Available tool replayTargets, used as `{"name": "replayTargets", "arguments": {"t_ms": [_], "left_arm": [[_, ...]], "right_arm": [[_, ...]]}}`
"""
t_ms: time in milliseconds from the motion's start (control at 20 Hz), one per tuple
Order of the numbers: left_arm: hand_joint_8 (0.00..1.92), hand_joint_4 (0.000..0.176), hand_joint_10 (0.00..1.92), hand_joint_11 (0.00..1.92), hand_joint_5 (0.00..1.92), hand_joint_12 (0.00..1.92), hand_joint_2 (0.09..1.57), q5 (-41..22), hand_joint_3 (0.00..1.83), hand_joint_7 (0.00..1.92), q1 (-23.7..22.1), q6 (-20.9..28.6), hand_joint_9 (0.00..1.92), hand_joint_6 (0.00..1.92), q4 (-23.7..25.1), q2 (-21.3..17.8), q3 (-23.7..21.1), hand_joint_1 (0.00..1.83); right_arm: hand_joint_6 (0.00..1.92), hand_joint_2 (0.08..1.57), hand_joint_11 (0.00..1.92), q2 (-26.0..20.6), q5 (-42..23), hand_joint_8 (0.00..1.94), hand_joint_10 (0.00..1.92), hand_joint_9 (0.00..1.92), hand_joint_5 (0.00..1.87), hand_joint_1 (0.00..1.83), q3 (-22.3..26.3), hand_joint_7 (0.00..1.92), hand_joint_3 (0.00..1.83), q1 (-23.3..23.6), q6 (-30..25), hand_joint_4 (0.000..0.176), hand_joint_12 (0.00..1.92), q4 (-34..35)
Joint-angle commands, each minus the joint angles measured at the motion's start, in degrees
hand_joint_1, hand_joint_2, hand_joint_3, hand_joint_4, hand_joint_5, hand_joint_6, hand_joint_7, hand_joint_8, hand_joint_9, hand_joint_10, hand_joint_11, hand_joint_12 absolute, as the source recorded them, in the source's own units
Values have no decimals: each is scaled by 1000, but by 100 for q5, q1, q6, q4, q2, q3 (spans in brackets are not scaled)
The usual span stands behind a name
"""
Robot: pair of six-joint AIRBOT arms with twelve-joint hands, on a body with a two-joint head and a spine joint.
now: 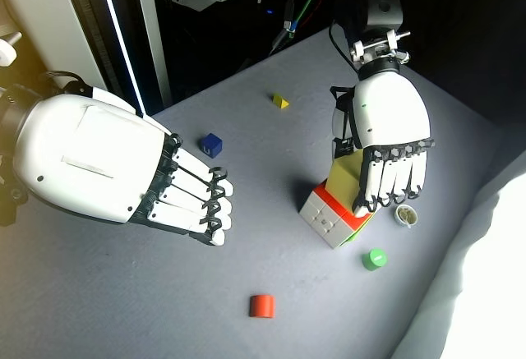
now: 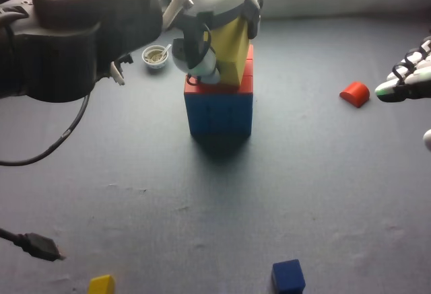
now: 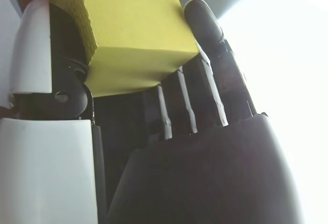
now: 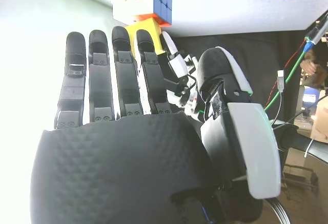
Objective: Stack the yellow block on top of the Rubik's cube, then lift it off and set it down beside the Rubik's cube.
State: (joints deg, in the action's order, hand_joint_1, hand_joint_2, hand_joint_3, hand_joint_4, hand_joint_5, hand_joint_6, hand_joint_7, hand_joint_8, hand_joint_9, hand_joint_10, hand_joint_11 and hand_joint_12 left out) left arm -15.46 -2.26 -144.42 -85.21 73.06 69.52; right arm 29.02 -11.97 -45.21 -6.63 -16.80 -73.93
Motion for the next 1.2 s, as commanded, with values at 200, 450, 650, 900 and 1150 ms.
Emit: {"name": "replayTargets", "arguments": {"t_ms": [200, 450, 650, 900, 1150], "left_arm": [[1444, 0, 1075, 432, 931, 1382, 1178, -97, 2, 815, 55, -30, 655, 869, 130, -39, -28, 1229], [1389, 0, 979, 319, 762, 1401, 1205, -106, 1, 863, 115, -30, 603, 1101, 140, -39, -83, 1221], [581, 0, 571, 264, 693, 1161, 1160, -124, 0, 727, 147, -30, 613, 178, 179, -39, -128, 1174], [0, 0, 57, 191, 514, 901, 1135, -130, 2, 625, 160, -20, 623, 0, 175, -34, -143, 1051], [0, 0, 0, 126, 328, 641, 1176, -138, 0, 423, 157, 9, 444, 0, 176, -34, -137, 942]], "right_arm": [[8, 1391, 0, -80, -190, 7, 9, 249, 290, 8, 8, 292, 0, 77, -32, 0, 590, 135], [6, 1392, 0, -80, -194, 4, 10, 249, 281, 26, 9, 285, 1, 78, -32, 0, 608, 135], [8, 1390, 0, -80, -201, 3, 5, 248, 300, 24, 9, 291, 0, 78, -32, 0, 600, 135], [0, 1405, 0, -80, -200, 0, 1, 239, 262, 0, 8, 278, 2, 79, -33, 0, 524, 135], [3, 1401, 0, -81, -200, 1, 3, 250, 286, 11, 8, 290, 0, 78, -34, 0, 556, 135]]}}
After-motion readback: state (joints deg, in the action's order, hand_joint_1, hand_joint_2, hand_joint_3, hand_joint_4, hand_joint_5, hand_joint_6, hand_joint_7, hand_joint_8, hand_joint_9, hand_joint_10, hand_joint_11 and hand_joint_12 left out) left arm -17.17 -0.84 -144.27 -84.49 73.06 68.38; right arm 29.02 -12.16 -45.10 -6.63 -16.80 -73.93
